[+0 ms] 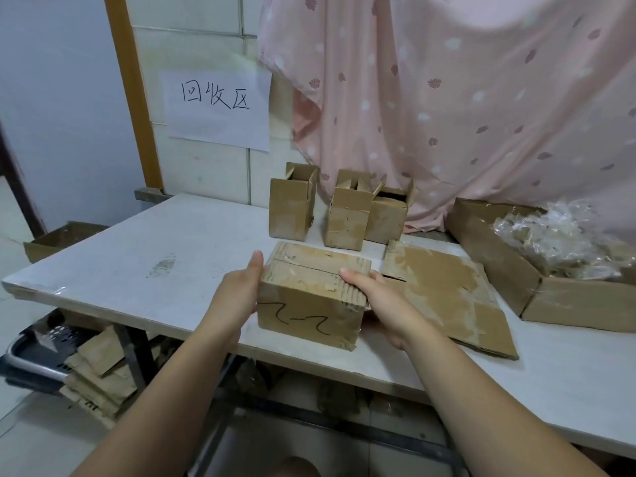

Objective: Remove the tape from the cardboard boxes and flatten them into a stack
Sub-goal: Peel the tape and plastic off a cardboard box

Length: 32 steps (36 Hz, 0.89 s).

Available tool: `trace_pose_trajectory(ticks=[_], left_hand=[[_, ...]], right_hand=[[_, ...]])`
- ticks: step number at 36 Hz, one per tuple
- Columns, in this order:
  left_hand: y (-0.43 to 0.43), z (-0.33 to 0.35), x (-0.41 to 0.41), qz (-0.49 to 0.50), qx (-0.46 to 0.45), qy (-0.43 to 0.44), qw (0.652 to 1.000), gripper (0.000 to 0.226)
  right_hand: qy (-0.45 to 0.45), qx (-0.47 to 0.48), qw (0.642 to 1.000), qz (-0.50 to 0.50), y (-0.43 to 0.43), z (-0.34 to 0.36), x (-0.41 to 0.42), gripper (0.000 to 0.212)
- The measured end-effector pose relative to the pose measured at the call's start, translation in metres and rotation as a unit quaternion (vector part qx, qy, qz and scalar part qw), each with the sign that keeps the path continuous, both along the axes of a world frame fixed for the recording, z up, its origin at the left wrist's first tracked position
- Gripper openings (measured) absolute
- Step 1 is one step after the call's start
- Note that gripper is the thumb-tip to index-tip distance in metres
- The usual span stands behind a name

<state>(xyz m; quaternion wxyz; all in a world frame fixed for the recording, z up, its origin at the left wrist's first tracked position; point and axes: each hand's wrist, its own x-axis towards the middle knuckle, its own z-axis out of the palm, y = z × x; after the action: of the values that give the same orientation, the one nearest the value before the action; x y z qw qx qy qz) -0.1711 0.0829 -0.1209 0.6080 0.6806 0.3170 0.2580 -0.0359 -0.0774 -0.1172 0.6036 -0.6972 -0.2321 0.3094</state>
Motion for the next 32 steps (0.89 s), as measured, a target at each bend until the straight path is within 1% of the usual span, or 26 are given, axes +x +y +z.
trace_pose_trajectory(ticks=[3,7,10,11,13,15,19,21,23,26,29,31,32], left_hand=[[0.002,0.006,-0.001,0.006,0.021,-0.038,0.999,0.038],[0.006,0.017,0.001,0.015,0.050,-0.053,0.997,0.019],[0.008,0.020,0.002,0.017,0.061,-0.053,0.997,0.012],[0.007,0.019,0.001,0.023,0.077,-0.052,0.995,0.012],[0.002,0.016,-0.002,0.036,0.128,-0.050,0.990,0.016],[-0.005,0.013,-0.005,0.030,0.177,-0.041,0.983,0.023],[-0.013,0.004,-0.009,-0.003,0.263,-0.002,0.965,0.047],[-0.011,-0.001,-0.012,-0.013,0.299,0.003,0.954,0.056],[-0.010,-0.005,-0.013,-0.005,0.323,0.010,0.946,0.060],[-0.010,-0.011,-0.015,0.036,0.325,0.004,0.945,0.053],[-0.013,-0.017,-0.019,0.080,0.294,-0.027,0.952,0.036],[-0.012,-0.020,-0.020,0.089,0.284,-0.045,0.954,0.023],[-0.012,-0.021,-0.020,0.088,0.269,-0.053,0.958,0.021]], right_hand=[[-0.008,0.001,1.000,-0.011,0.004,0.002,-0.001,0.037],[-0.091,0.008,0.994,-0.057,0.007,-0.001,0.001,0.040],[-0.140,0.022,0.986,-0.088,0.010,-0.005,0.003,0.052],[-0.149,0.025,0.984,-0.092,0.011,-0.005,0.004,0.051],[-0.159,0.022,0.982,-0.099,0.011,-0.003,0.004,0.045],[-0.158,0.019,0.981,-0.110,0.012,-0.003,0.007,0.040],[-0.140,0.010,0.983,-0.117,0.015,-0.004,0.009,0.034],[-0.137,0.014,0.984,-0.115,0.015,-0.005,0.010,0.032],[-0.138,0.018,0.984,-0.113,0.015,-0.006,0.011,0.031],[-0.138,0.016,0.984,-0.112,0.013,-0.007,0.011,0.033],[-0.146,0.015,0.983,-0.111,0.013,-0.007,0.012,0.035],[-0.144,0.018,0.984,-0.107,0.013,-0.008,0.012,0.034],[-0.146,0.016,0.984,-0.105,0.013,-0.008,0.012,0.034]])
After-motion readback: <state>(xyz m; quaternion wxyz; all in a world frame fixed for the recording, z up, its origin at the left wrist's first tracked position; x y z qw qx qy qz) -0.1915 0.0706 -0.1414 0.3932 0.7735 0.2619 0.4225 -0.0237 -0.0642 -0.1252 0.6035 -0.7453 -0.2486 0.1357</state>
